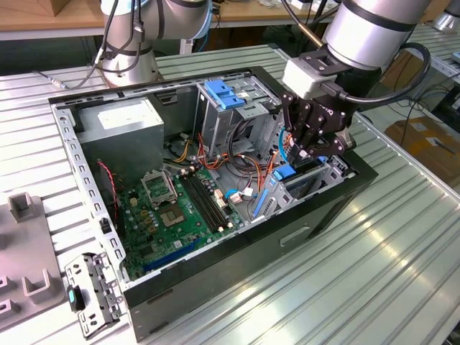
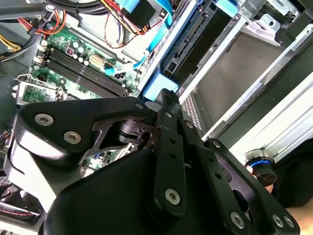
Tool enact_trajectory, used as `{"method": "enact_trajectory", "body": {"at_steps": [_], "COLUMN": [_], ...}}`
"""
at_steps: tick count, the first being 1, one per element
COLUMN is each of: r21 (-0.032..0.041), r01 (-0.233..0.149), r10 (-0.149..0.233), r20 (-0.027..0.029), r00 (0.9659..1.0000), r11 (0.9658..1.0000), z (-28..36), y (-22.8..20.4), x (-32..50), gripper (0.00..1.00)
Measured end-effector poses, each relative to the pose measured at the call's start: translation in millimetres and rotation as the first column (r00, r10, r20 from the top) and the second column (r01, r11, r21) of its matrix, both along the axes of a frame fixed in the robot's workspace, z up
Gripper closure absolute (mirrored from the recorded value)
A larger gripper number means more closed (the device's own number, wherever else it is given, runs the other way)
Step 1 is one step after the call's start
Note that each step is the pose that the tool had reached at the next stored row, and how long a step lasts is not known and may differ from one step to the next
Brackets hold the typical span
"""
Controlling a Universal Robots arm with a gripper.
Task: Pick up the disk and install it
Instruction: 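Insert the first disk wire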
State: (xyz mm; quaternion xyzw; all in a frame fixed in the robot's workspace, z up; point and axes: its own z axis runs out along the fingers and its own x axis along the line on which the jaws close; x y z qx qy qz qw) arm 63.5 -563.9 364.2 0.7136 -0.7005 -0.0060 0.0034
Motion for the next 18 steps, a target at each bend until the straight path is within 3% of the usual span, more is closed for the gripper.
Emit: {"method": "enact_trajectory", "body": {"at_steps": [13, 18], "r21": [0.0001, 0.0007], "r01": [-0.012, -0.057], "r10": [0.012, 0.057], "r20": [-0.0011, -0.0012], "r00": [0.9999, 0.9984], "r11": [0.9999, 0.9984], "z": [0.0, 1.3], "y": [0.0, -0.1], "x": [14.7, 14.8], "gripper": [0.89, 0.89]}}
